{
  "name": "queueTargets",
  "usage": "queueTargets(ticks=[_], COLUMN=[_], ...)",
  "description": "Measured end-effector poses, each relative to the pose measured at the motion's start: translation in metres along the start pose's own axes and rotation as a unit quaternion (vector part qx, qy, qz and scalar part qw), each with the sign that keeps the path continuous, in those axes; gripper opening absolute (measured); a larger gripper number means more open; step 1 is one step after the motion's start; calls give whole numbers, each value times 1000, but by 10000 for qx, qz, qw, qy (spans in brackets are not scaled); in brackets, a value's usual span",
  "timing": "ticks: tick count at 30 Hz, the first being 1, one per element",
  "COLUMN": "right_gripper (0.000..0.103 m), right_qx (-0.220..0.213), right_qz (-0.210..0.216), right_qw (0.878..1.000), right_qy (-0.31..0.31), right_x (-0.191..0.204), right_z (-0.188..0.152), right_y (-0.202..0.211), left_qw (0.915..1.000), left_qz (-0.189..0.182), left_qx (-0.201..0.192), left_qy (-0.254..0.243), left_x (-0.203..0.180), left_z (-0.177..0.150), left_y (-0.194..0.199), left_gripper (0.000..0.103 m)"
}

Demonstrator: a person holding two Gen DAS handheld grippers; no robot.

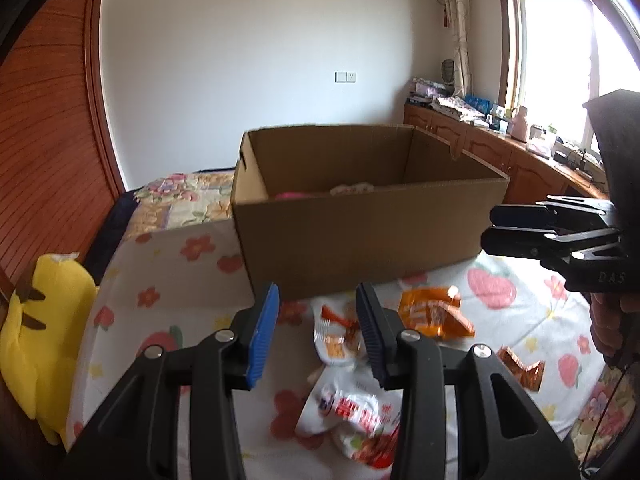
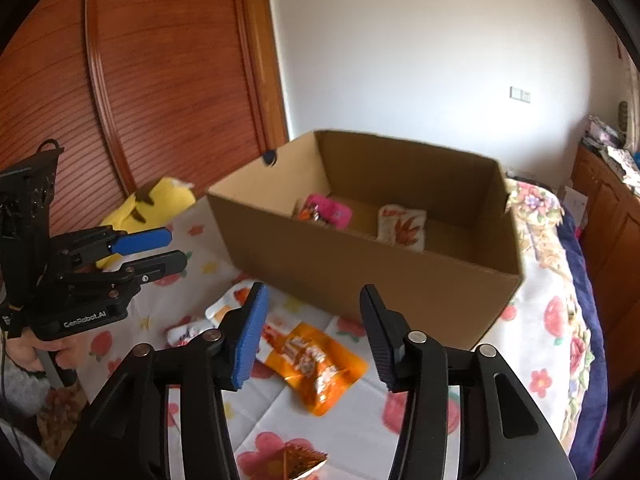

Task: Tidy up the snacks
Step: 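Move the left tool to the white duck-neck pouch while the right tool approaches the orange chicken-feet pouch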

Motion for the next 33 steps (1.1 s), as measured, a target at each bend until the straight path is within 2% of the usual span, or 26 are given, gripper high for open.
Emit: queueTargets(ticks=[5, 11, 24, 33], right_gripper=[52, 52, 52, 56], right_qx=[369, 778, 1300, 1539], right_qz=[90, 115, 319, 387], right_qw=[9991, 9965, 9906, 9862], right_qy=[172, 276, 288, 464], right_x=[10, 14, 15, 22], right_z=[-14, -32, -47, -60], right_y=[-26, -58, -93, -94], left_qw=[9998, 9993, 9986, 9984], left_qz=[2, -24, -89, -108], left_qx=[196, 349, 449, 446], left_qy=[42, 106, 265, 345], left_x=[5, 8, 14, 16], left_z=[-28, -46, -57, -59], left_y=[-2, -8, -12, -13], left_gripper=[40, 40, 40, 40])
Point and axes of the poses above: each gripper's, at about its wrist camera, not at the fingertips, and y roughly against the way its jaws point, x to its left, z to its top, the point moved 7 cm from there along -y, roughly the way its jaws point, and after that the axes turned 3 degrees about -x, right-handed, at the moved point
